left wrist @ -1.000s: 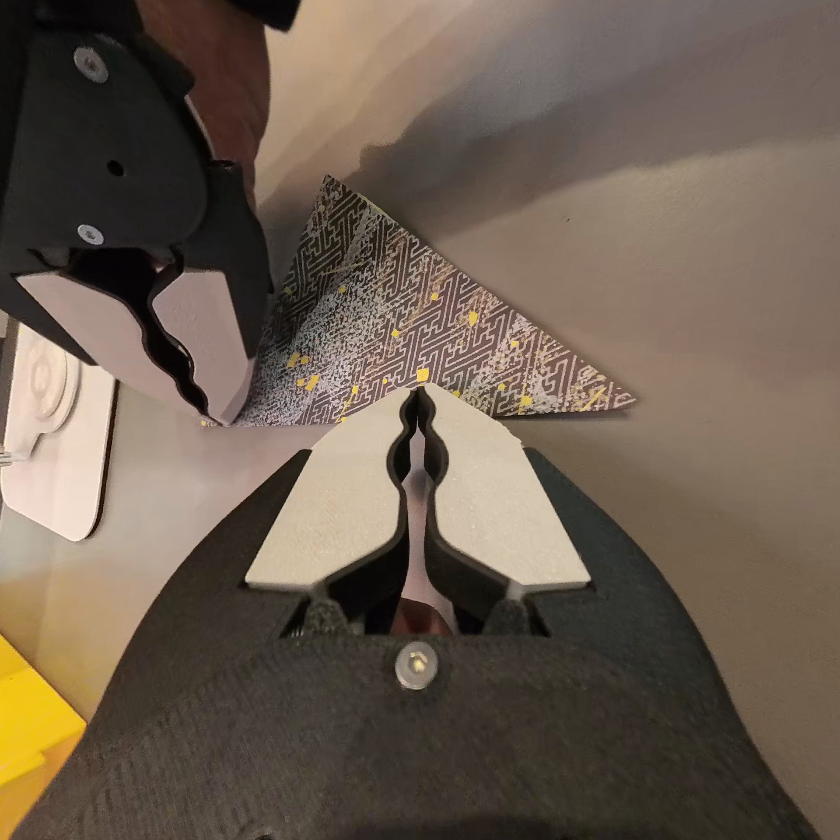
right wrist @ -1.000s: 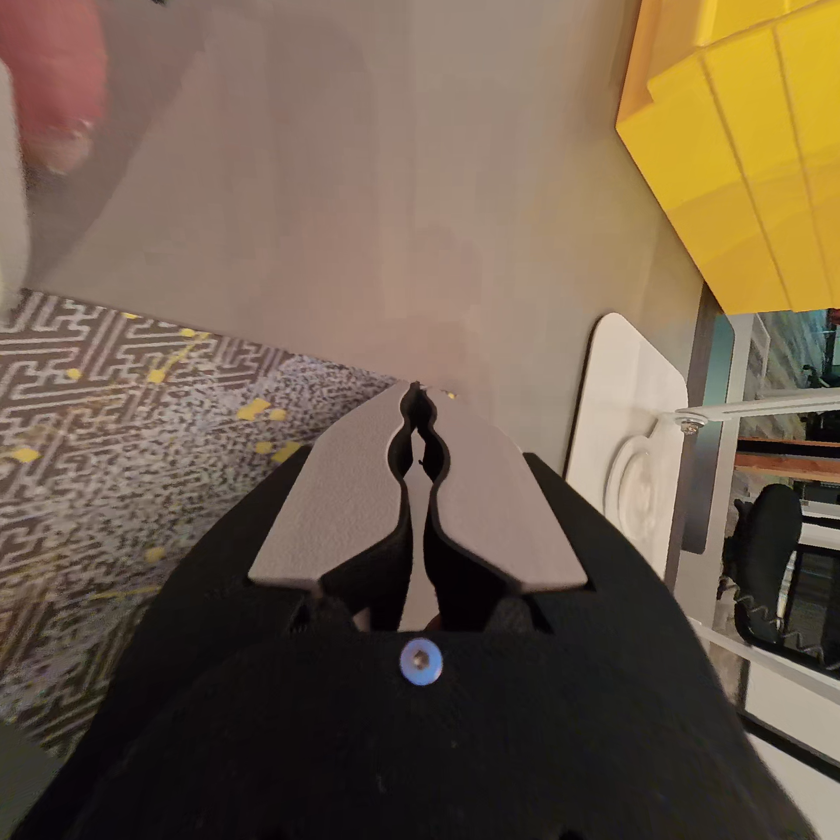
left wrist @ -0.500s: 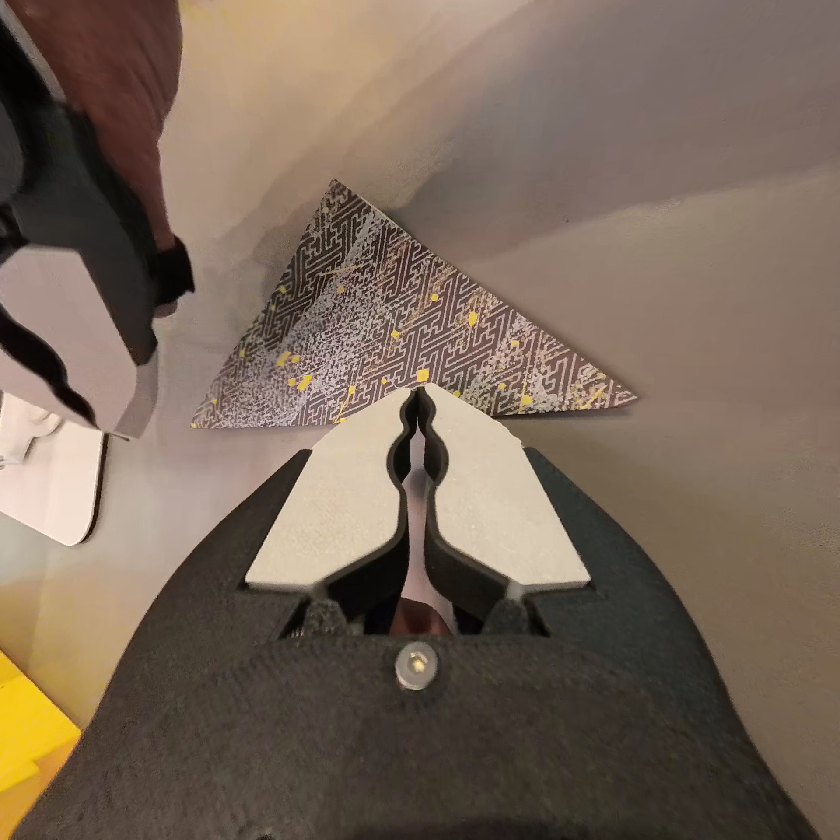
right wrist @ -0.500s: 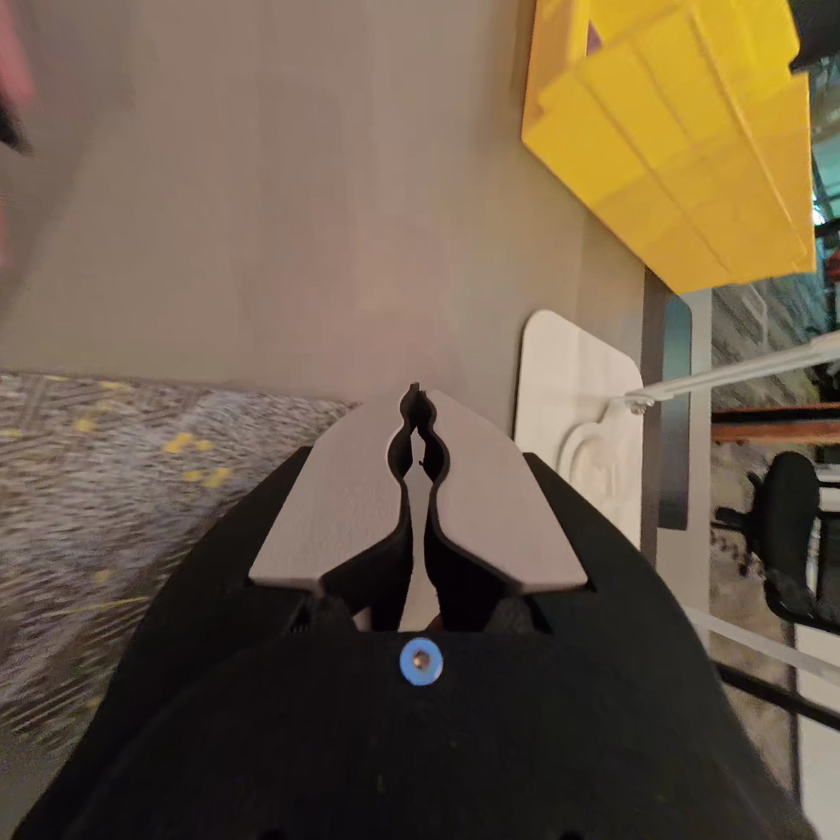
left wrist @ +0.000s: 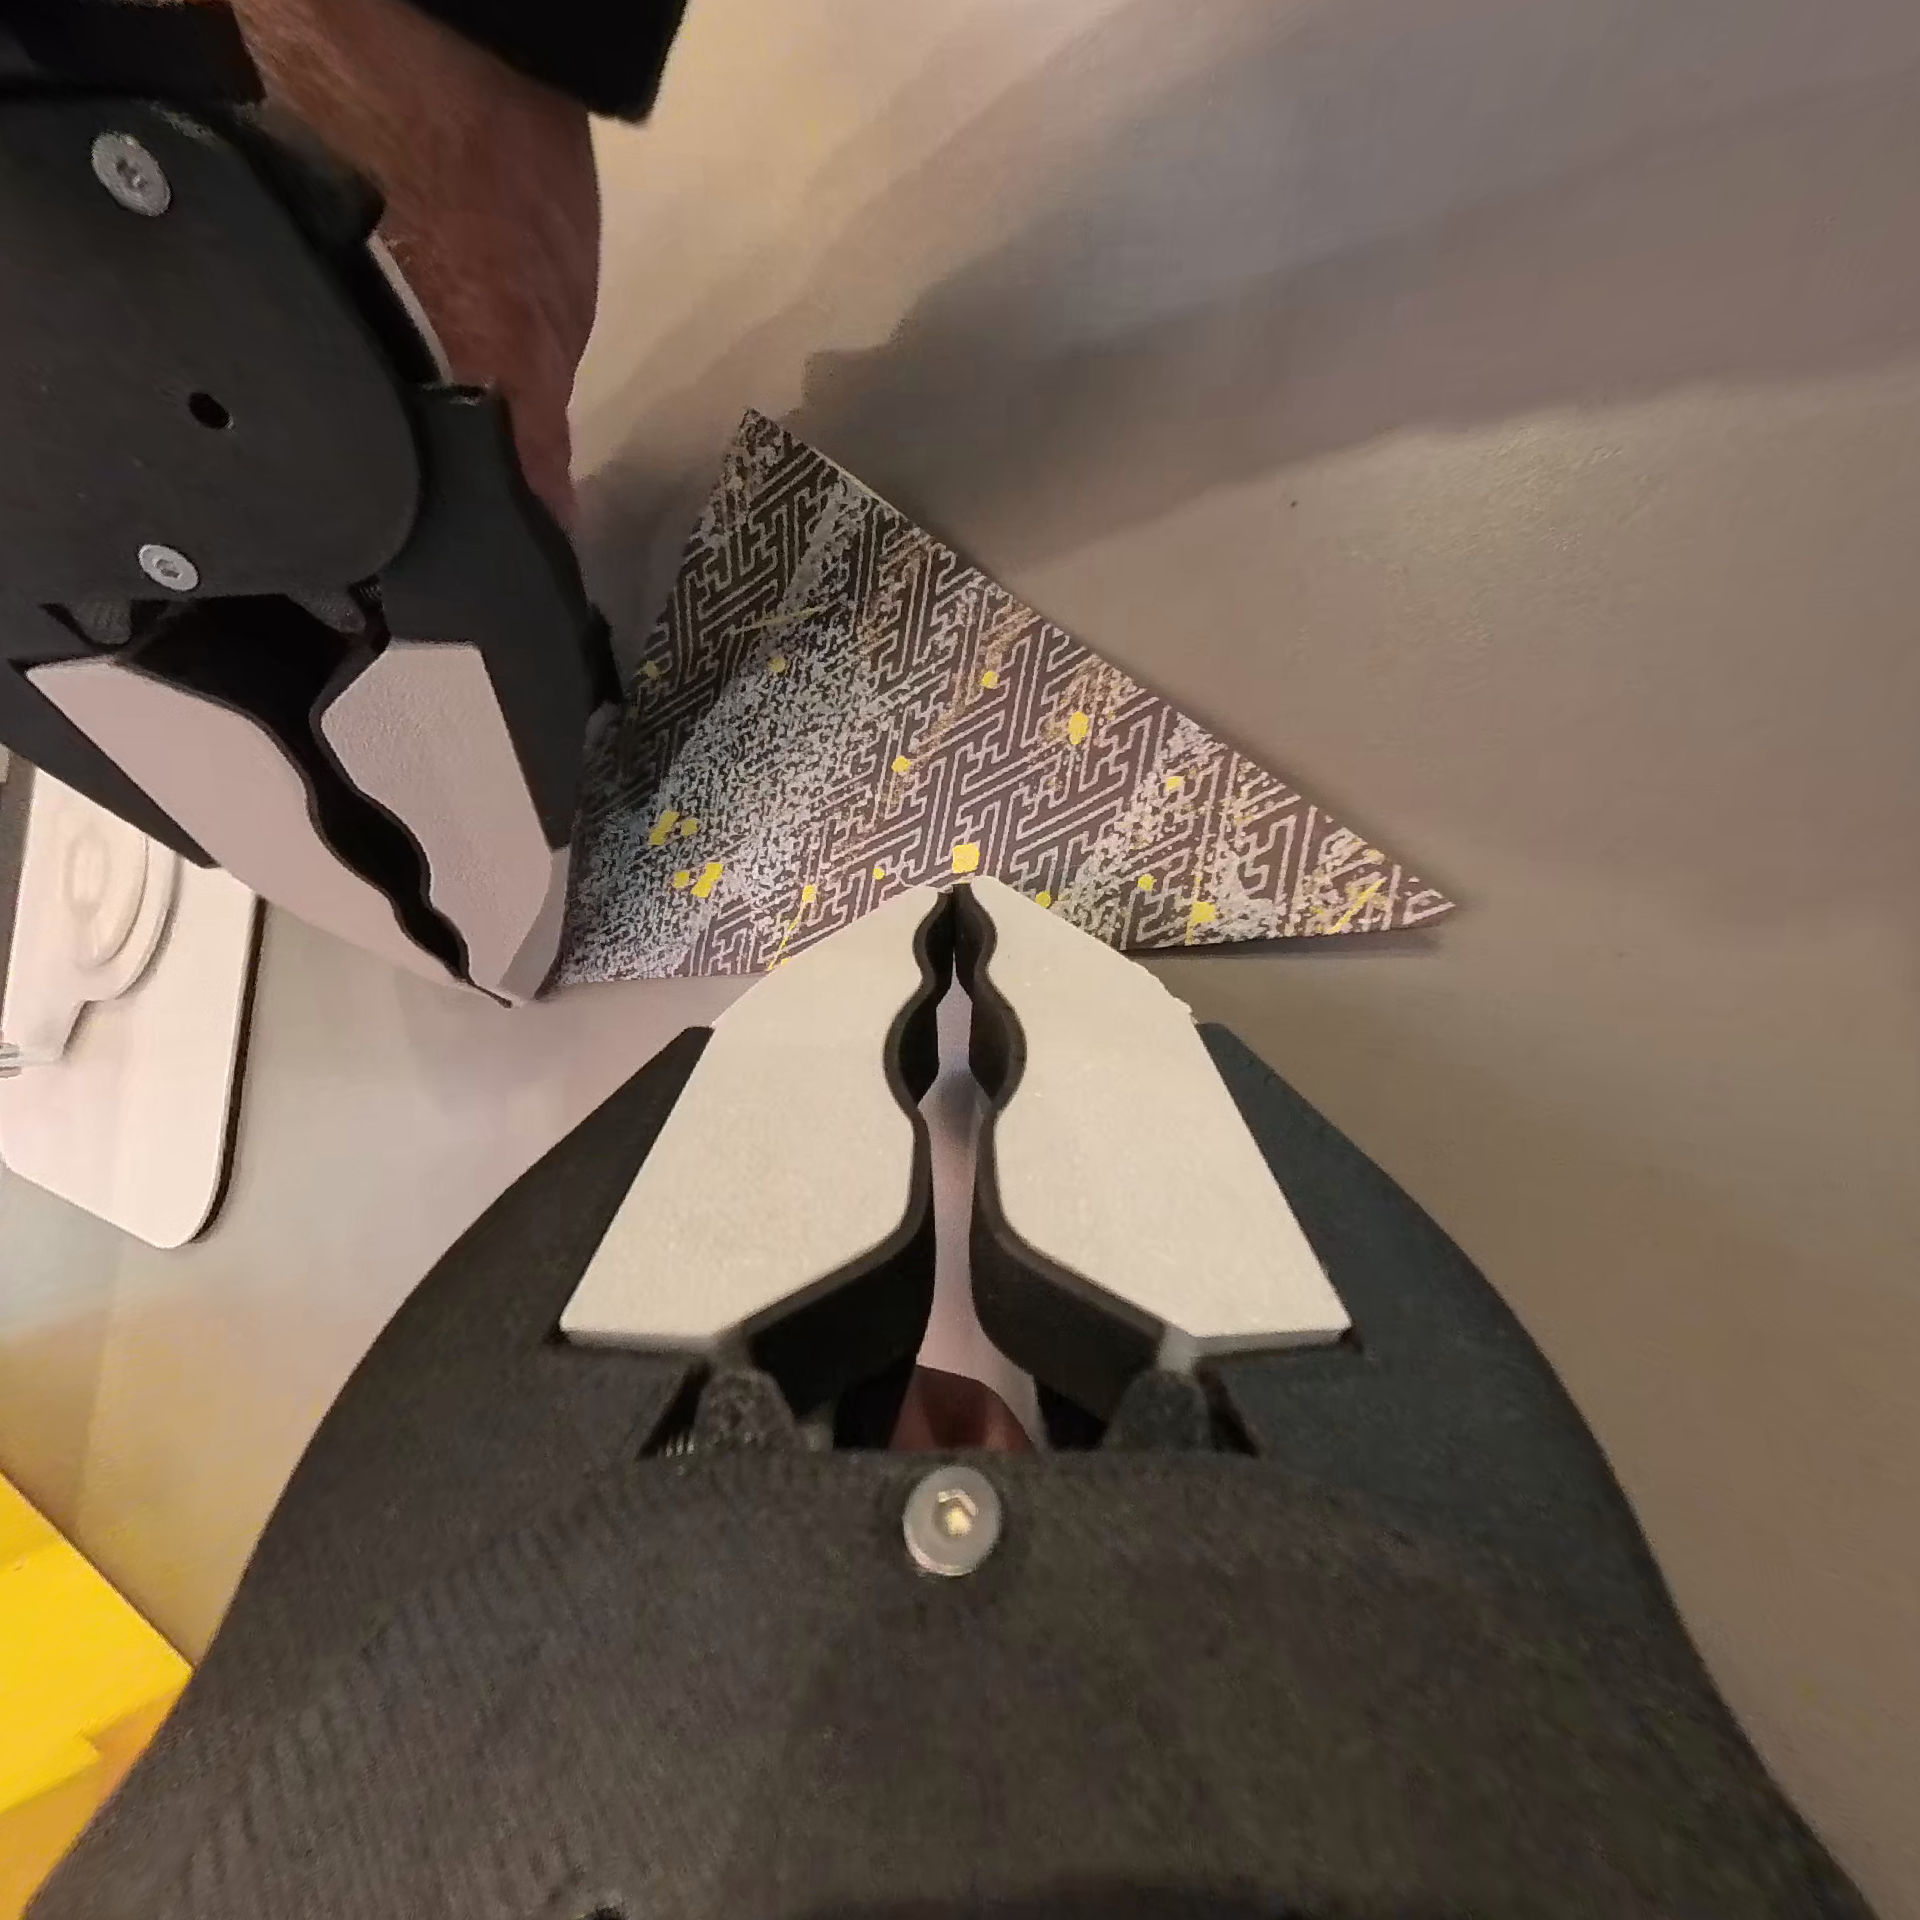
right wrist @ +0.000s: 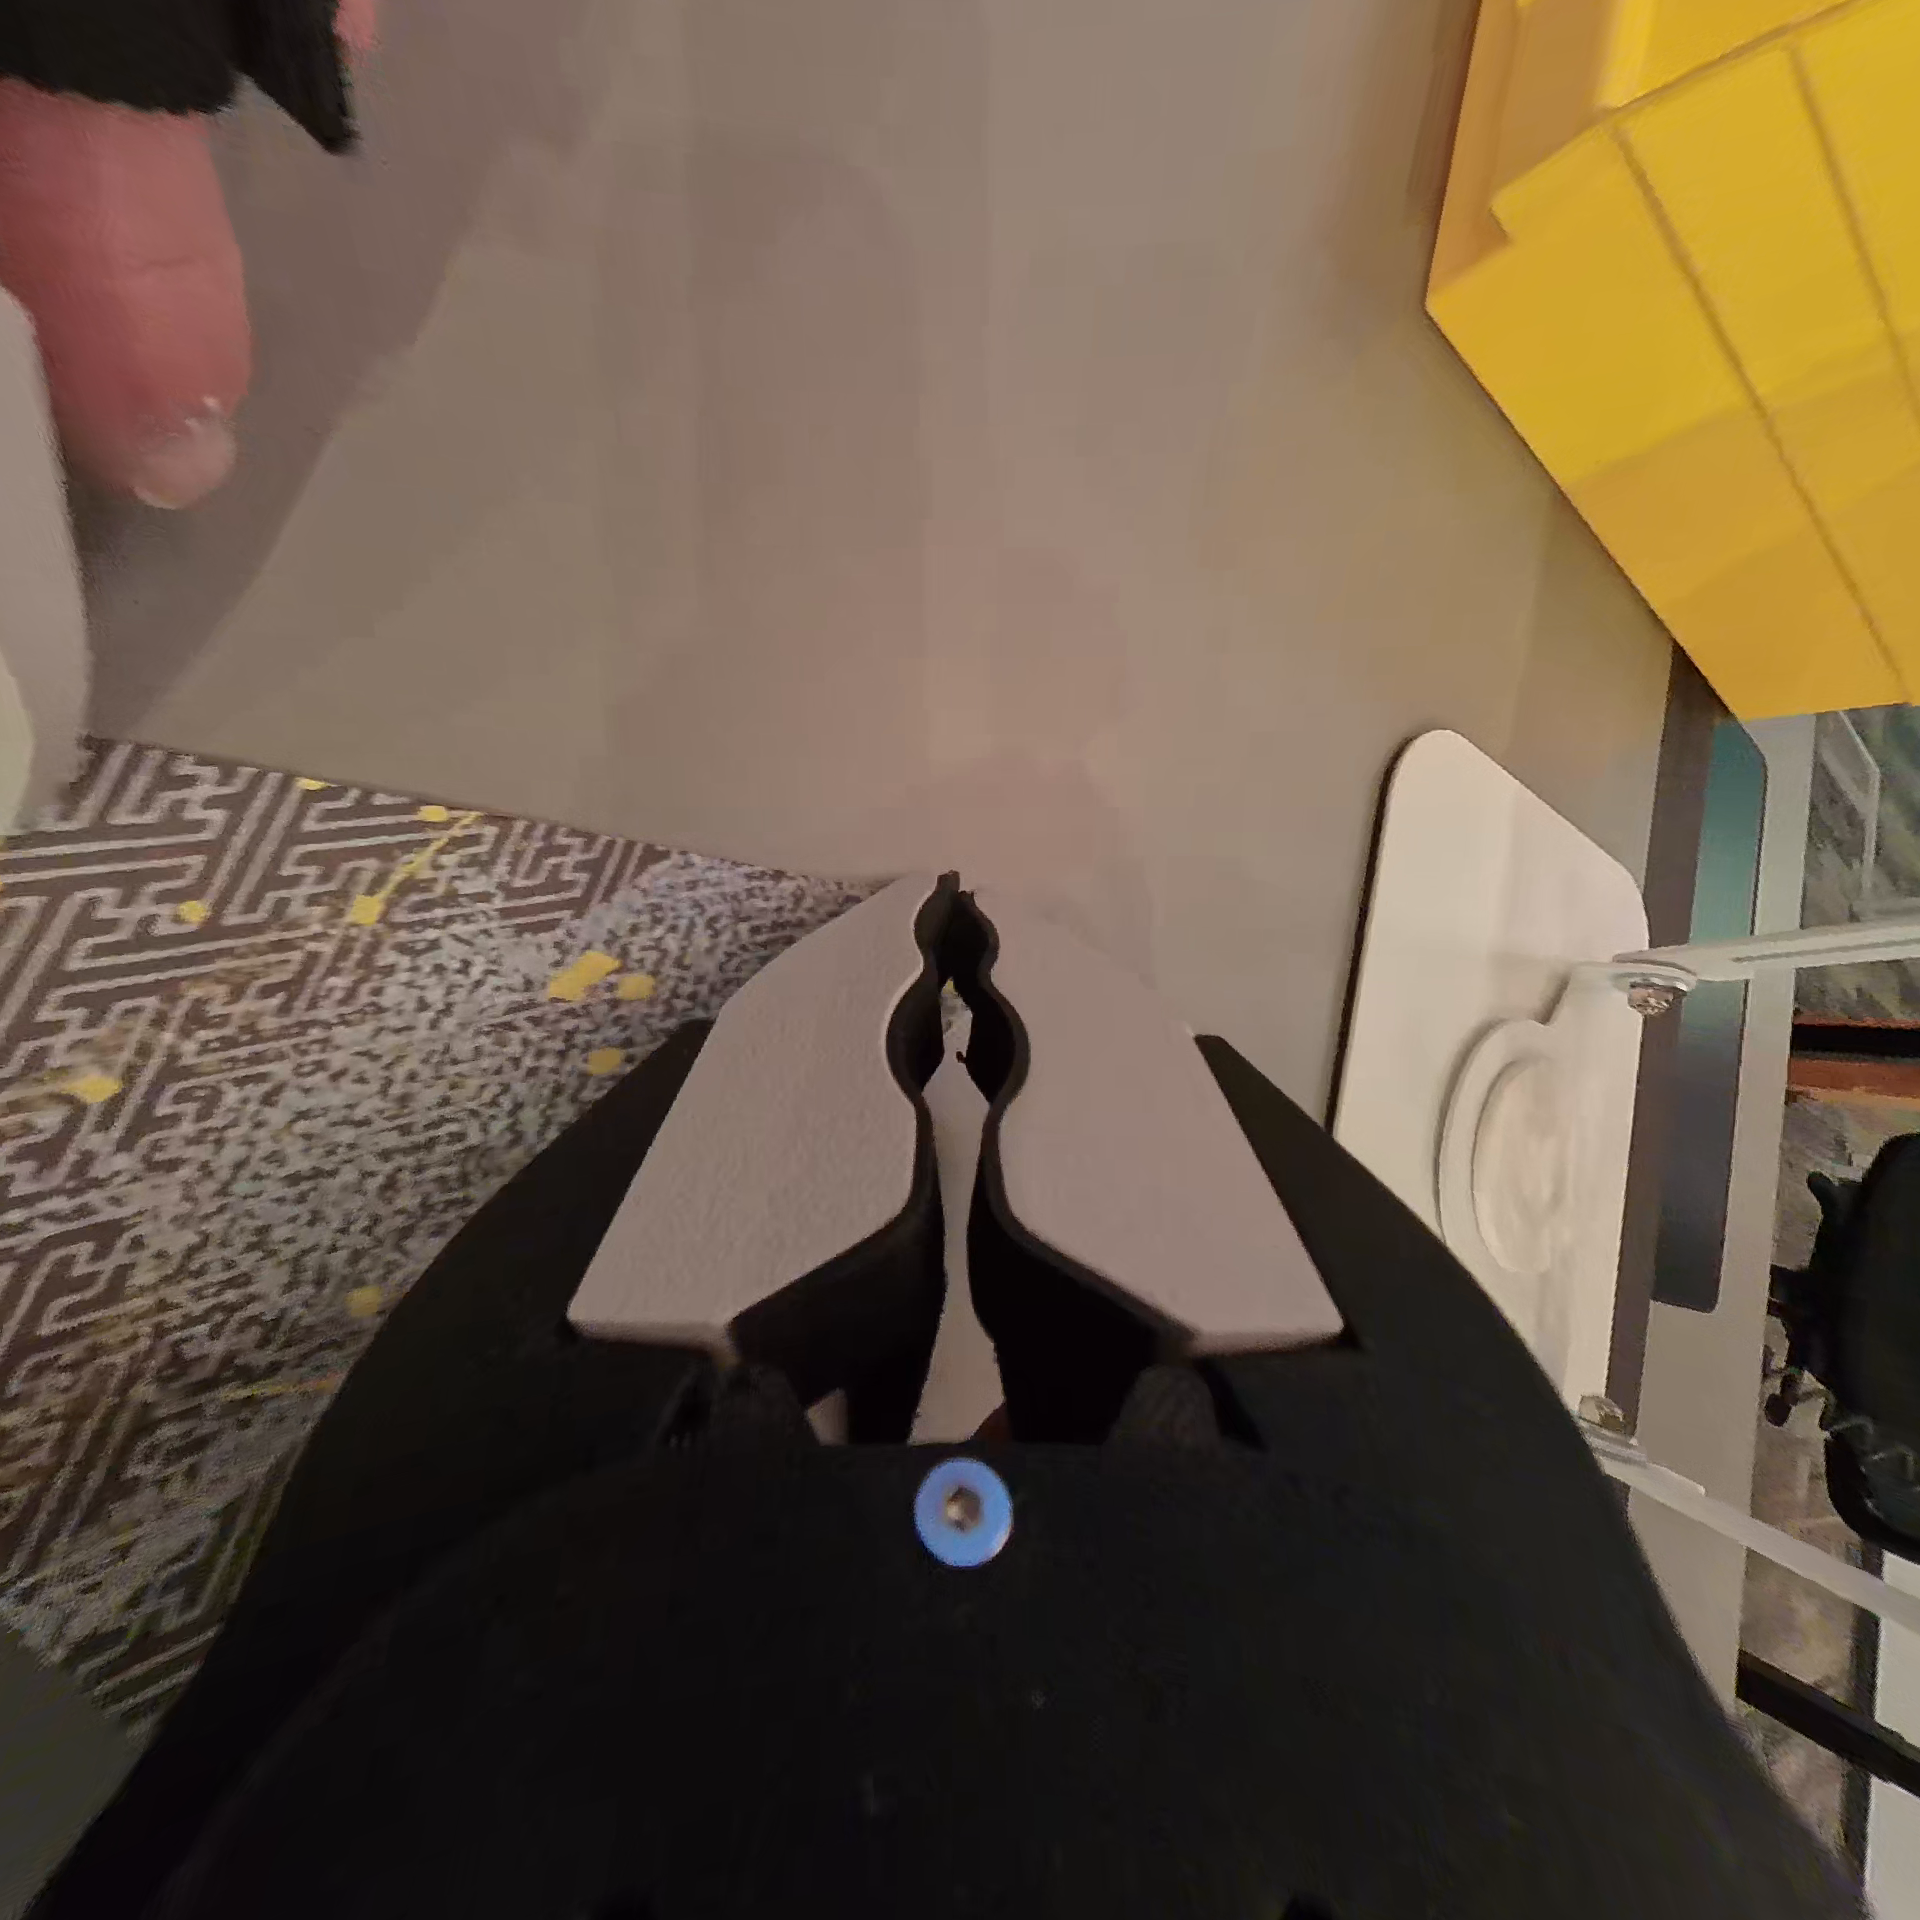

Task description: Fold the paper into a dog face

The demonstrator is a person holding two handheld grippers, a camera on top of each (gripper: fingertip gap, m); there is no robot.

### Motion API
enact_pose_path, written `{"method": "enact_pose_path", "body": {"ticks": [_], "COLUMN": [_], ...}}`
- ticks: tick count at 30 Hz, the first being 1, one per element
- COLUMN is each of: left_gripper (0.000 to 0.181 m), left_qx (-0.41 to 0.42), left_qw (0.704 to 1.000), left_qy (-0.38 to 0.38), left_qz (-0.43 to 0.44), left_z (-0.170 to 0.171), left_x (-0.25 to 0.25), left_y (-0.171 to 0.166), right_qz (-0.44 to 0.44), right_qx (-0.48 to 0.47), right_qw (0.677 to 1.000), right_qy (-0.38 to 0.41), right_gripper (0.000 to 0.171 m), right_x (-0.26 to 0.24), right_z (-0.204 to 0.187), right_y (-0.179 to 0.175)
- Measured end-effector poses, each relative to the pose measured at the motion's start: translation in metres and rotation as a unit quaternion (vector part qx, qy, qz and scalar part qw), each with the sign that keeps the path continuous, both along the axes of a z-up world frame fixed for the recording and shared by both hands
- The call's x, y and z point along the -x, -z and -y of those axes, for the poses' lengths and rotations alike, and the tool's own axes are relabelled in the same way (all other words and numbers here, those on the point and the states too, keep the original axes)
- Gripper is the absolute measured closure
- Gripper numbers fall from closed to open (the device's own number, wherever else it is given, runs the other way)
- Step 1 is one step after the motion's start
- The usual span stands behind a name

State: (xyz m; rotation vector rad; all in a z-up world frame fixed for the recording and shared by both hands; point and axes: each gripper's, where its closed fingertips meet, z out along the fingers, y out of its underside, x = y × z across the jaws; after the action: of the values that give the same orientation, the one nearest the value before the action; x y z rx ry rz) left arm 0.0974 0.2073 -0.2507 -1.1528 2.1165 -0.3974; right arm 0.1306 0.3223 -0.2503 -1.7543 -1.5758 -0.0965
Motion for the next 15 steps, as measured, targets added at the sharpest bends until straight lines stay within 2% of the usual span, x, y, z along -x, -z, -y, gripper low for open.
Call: {"method": "enact_pose_path", "body": {"ticks": [1, 9, 13, 15], "left_gripper": [0.181, 0.181, 0.181, 0.181], "left_qx": [0.000, -0.006, 0.000, 0.007], "left_qw": [1.000, 1.000, 1.000, 1.000], "left_qy": [0.000, 0.004, 0.016, 0.024], "left_qz": [0.000, -0.001, -0.008, -0.016], "left_z": [0.000, 0.000, 0.000, 0.000], "left_x": [0.000, 0.000, 0.000, 0.002], "left_y": [0.000, 0.000, 0.000, 0.000], "right_qz": [0.002, 0.009, -0.062, -0.052], "right_qx": [-0.003, -0.002, 0.009, 0.030], "right_qw": [1.000, 0.997, 0.995, 0.996], "right_qy": [0.004, 0.077, 0.078, 0.066], "right_gripper": [0.171, 0.171, 0.171, 0.171], "right_x": [-0.001, -0.027, -0.009, -0.005], "right_z": [-0.003, -0.036, -0.011, 0.008], "right_y": [0.000, -0.004, -0.033, -0.027]}}
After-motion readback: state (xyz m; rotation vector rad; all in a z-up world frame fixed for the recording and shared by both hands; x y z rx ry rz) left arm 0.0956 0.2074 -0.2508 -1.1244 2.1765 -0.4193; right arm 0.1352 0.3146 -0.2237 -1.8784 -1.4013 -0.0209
